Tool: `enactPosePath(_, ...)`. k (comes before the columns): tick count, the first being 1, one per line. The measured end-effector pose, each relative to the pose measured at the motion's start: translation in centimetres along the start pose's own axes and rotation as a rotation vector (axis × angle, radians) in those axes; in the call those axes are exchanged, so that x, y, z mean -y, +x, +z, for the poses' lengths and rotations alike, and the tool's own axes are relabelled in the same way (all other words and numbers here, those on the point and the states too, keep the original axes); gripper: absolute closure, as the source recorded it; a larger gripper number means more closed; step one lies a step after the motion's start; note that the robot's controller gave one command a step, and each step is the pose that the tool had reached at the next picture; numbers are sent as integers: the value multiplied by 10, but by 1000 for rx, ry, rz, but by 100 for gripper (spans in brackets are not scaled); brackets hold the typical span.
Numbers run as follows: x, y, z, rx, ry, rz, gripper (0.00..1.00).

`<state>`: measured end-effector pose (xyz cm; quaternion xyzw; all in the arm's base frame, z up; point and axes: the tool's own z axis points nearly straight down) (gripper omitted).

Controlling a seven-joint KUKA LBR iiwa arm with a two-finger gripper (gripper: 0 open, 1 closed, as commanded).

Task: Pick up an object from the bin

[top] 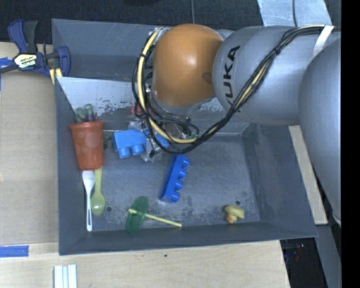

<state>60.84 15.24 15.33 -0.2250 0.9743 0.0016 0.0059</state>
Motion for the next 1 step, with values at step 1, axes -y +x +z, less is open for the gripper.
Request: enactPosePath(1, 6, -1, -70, 1, 0, 0, 100)
